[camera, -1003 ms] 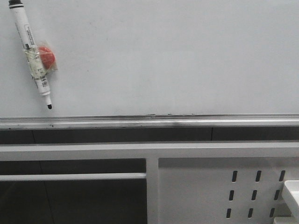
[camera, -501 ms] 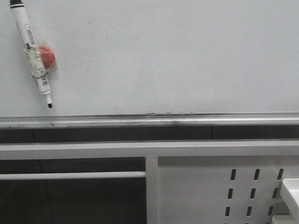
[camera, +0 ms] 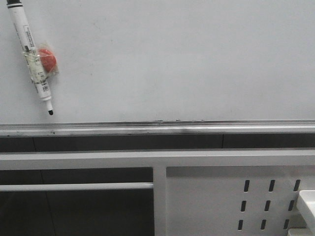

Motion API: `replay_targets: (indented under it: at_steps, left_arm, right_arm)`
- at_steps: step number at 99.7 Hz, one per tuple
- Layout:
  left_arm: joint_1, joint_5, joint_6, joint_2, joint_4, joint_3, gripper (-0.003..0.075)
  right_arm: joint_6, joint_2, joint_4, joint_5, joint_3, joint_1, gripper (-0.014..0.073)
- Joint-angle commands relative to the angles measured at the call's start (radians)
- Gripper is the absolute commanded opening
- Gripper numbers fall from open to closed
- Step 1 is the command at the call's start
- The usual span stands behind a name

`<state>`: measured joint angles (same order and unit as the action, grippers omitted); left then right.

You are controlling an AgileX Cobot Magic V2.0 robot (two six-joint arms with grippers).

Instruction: Write number 1 on whiteboard

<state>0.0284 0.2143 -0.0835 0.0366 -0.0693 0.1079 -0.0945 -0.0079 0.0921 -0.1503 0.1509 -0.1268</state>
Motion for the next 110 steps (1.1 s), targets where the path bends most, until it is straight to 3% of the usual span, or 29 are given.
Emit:
replay_targets:
  at_steps: [1,10,21,30,38,44,51,56,66,71,95,110]
  left_arm:
    - [-0.002,0.006,-0.006,0.086,-0.038,0.124,-0.0020]
    - [-0.002,-0.072,-0.006,0.152,-0.058,0.187,-0.0020]
    - [-0.002,-0.247,-0.006,0.197,-0.058,0.201,-0.0020]
    - [-0.002,-0.275,-0.006,0.209,-0.058,0.201,-0.0020]
    - [0.000,-0.286,-0.006,0.216,-0.058,0.201,-0.0019]
    - [0.015,-0.310,-0.006,0.216,-0.058,0.201,-0.0009]
    - [0.045,-0.361,-0.006,0.219,-0.058,0.201,0.0053]
    - [0.073,-0.387,-0.006,0.226,-0.058,0.201,0.0147]
    - [0.132,-0.389,-0.006,0.241,-0.058,0.199,0.0318]
    - [0.156,-0.397,-0.006,0.255,-0.058,0.197,0.0350]
    - [0.203,-0.404,-0.006,0.357,-0.055,0.193,0.0335]
    - [0.220,-0.493,-0.006,0.519,-0.026,0.193,0.0337]
  right_arm:
    - [-0.024,0.046,0.013,-0.155,0.148,-0.003,-0.0069]
    - [-0.024,0.087,0.023,-0.131,0.198,-0.003,-0.0069]
    - [-0.024,0.107,0.023,-0.004,0.199,-0.003,-0.0069]
    - [-0.024,0.105,0.030,0.004,0.199,-0.003,-0.0069]
    - [-0.024,0.105,0.077,-0.066,0.203,-0.003,-0.0069]
    - [-0.024,0.105,0.114,-0.195,0.223,-0.003,-0.0069]
    - [0.019,0.105,0.121,-0.334,0.254,-0.003,-0.0069]
    - [0.069,0.105,0.121,-0.379,0.261,-0.003,-0.0069]
    - [0.082,0.105,0.121,-0.377,0.255,-0.003,-0.0069]
    - [0.082,0.105,0.121,-0.363,0.247,0.001,-0.0069]
    - [0.113,0.122,0.194,-0.279,0.195,0.067,-0.0069]
    - [0.175,0.164,0.217,-0.251,0.199,0.125,-0.0069]
